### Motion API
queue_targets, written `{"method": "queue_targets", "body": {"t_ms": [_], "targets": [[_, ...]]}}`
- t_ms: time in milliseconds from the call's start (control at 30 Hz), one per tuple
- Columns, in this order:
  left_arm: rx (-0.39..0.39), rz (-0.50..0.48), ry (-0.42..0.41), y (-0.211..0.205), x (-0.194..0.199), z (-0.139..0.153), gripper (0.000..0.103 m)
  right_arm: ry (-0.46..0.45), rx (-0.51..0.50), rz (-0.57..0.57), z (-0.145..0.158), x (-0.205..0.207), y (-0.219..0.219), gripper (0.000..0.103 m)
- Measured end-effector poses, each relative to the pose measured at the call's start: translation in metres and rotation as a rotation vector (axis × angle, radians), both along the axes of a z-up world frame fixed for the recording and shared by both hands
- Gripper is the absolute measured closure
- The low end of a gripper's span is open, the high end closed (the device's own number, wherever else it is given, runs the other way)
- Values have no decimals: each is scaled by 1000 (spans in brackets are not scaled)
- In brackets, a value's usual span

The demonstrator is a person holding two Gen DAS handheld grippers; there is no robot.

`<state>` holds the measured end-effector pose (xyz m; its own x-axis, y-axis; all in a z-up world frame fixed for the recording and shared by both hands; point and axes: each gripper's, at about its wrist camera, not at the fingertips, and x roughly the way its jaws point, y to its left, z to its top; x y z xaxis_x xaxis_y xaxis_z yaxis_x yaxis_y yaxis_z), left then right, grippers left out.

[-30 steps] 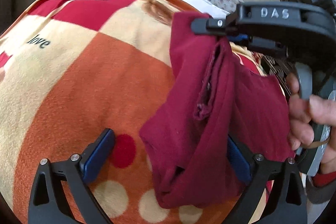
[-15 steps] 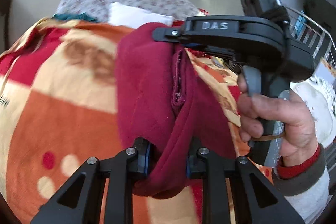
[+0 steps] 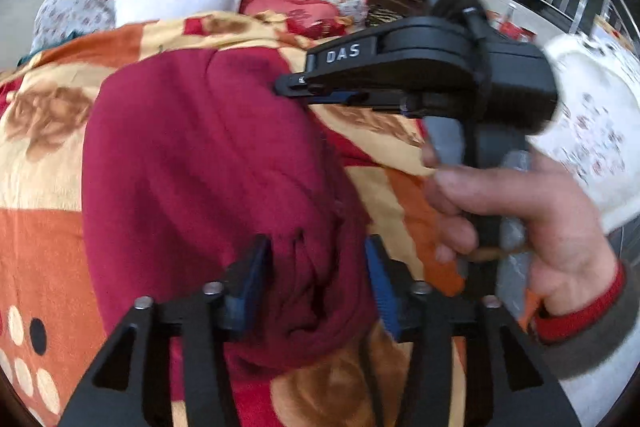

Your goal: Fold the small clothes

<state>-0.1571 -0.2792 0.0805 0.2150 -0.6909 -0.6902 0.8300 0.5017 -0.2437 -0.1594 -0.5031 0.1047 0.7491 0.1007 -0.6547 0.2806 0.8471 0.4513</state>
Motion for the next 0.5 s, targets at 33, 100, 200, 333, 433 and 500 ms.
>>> {"method": "queue_targets", "body": {"t_ms": [33, 100, 200, 333, 433, 500], "targets": [[-1, -14, -5, 5, -3, 4, 47, -25, 1, -12, 6, -8, -1, 82], [-24, -47, -8, 25, -16, 18, 44, -63, 4, -7, 17, -22, 1, 81], [-66, -10, -50, 63, -23, 32, 32, -106, 7, 12, 29, -34, 12, 44], [-34, 116, -138, 96, -16, 35, 31, -60, -3, 76, 27, -25, 38, 32], [49, 202, -189, 98, 0, 19, 31, -77, 29, 101, 27, -33, 56, 32], [67, 195, -175, 97, 5, 10, 31, -92, 28, 141, 28, -48, 73, 32]]}}
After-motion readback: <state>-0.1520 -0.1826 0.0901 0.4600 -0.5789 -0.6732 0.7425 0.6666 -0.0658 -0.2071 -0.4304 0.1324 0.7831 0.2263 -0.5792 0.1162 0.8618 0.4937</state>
